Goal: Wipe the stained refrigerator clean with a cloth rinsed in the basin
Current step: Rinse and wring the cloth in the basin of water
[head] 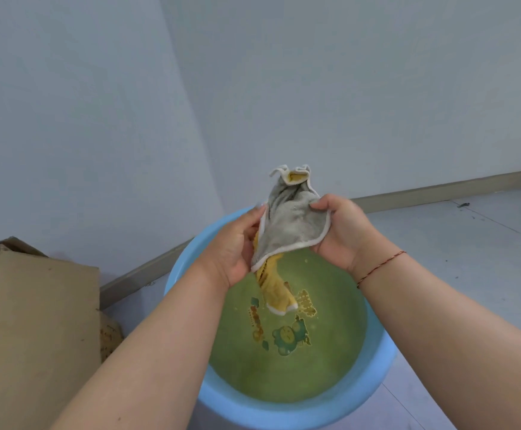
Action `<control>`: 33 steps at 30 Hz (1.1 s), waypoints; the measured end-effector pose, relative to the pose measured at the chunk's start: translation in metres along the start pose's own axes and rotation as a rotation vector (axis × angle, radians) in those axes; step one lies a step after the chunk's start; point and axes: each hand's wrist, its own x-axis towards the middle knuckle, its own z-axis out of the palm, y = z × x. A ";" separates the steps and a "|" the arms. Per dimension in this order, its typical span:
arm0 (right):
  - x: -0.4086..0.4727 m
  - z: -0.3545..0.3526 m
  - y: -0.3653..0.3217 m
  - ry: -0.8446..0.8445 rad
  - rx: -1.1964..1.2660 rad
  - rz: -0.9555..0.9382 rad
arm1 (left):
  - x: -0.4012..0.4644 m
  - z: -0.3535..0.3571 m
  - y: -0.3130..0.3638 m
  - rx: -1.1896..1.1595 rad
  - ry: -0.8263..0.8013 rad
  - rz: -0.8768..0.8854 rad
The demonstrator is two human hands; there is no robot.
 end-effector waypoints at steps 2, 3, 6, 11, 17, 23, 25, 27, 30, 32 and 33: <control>-0.006 0.012 -0.008 -0.060 -0.018 -0.004 | -0.004 0.008 0.011 -0.001 -0.057 -0.005; -0.010 0.020 -0.013 -0.061 -0.040 -0.011 | -0.006 0.013 0.017 0.016 -0.058 0.004; -0.022 0.042 -0.035 0.064 -0.150 -0.054 | -0.015 0.031 0.041 0.097 0.095 0.054; -0.046 0.072 -0.083 0.281 -0.316 -0.120 | -0.041 0.065 0.091 0.294 0.320 0.155; -0.080 0.131 -0.147 0.318 -0.321 -0.122 | -0.076 0.128 0.161 0.450 0.224 0.188; -0.117 0.178 -0.225 0.459 -0.268 -0.116 | -0.097 0.176 0.232 0.383 0.389 0.234; -0.132 0.186 -0.253 0.544 -0.198 -0.103 | -0.107 0.188 0.256 0.319 0.425 0.221; -0.145 0.192 -0.283 0.647 -0.153 -0.121 | -0.116 0.201 0.282 0.282 0.433 0.210; -0.166 0.198 -0.326 0.747 -0.234 -0.181 | -0.127 0.225 0.318 0.307 0.391 0.162; -0.183 0.203 -0.355 0.735 -0.449 -0.267 | -0.137 0.244 0.341 0.315 0.293 0.138; -0.192 0.207 -0.372 0.723 -0.545 -0.305 | -0.141 0.254 0.354 0.308 0.224 0.129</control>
